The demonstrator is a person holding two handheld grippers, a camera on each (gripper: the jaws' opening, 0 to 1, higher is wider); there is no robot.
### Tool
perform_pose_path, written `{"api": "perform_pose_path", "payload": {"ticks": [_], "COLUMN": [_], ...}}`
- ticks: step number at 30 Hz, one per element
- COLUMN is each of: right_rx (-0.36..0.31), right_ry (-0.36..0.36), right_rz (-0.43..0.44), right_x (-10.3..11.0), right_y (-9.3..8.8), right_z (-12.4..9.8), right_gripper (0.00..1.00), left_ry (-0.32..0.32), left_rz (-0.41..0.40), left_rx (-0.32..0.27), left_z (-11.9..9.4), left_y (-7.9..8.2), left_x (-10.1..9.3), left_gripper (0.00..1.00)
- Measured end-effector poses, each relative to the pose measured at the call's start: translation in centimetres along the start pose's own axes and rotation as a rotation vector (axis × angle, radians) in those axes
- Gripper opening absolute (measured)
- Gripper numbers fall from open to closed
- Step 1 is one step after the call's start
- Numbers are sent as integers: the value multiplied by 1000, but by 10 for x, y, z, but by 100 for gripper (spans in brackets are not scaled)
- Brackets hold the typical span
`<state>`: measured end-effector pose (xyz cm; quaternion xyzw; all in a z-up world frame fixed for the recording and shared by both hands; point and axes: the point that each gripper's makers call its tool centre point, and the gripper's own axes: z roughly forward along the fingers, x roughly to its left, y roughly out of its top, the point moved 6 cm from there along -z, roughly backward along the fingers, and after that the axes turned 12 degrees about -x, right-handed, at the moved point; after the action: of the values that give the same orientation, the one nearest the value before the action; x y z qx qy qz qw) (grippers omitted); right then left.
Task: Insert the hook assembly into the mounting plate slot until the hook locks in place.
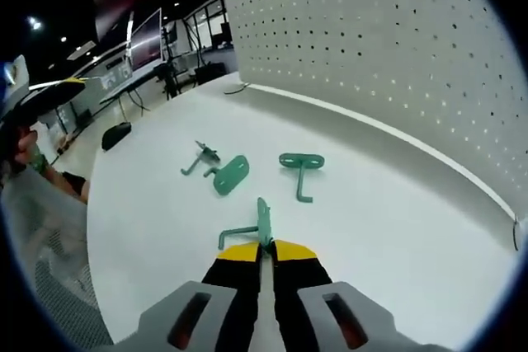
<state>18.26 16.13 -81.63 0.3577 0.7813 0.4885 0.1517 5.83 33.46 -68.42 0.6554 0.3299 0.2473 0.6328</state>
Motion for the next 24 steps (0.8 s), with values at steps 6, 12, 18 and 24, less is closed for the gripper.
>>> {"api": "perform_pose_path", "payload": {"ticks": [6,12,18,24], "right_rx": [1,-16,-33,-31], "right_ry": [2,4,-6,-10], "right_rz": [-11,29,37,58], "right_x": [2,7,7,11], "right_y": [0,6,14,21], "right_z": [-4,-14,-20,-28], "right_gripper": [1,1,0,0], "left_ry": [2,-14,-21,-27], "left_rz": [1,10,15,22], "left_rx": [2,4,6,5], "left_z": [-1,2,3,4], "left_y": [1,1,1,3], "left_x": [1,-2,-5,-8], "left_gripper": [95,95,95,94]}}
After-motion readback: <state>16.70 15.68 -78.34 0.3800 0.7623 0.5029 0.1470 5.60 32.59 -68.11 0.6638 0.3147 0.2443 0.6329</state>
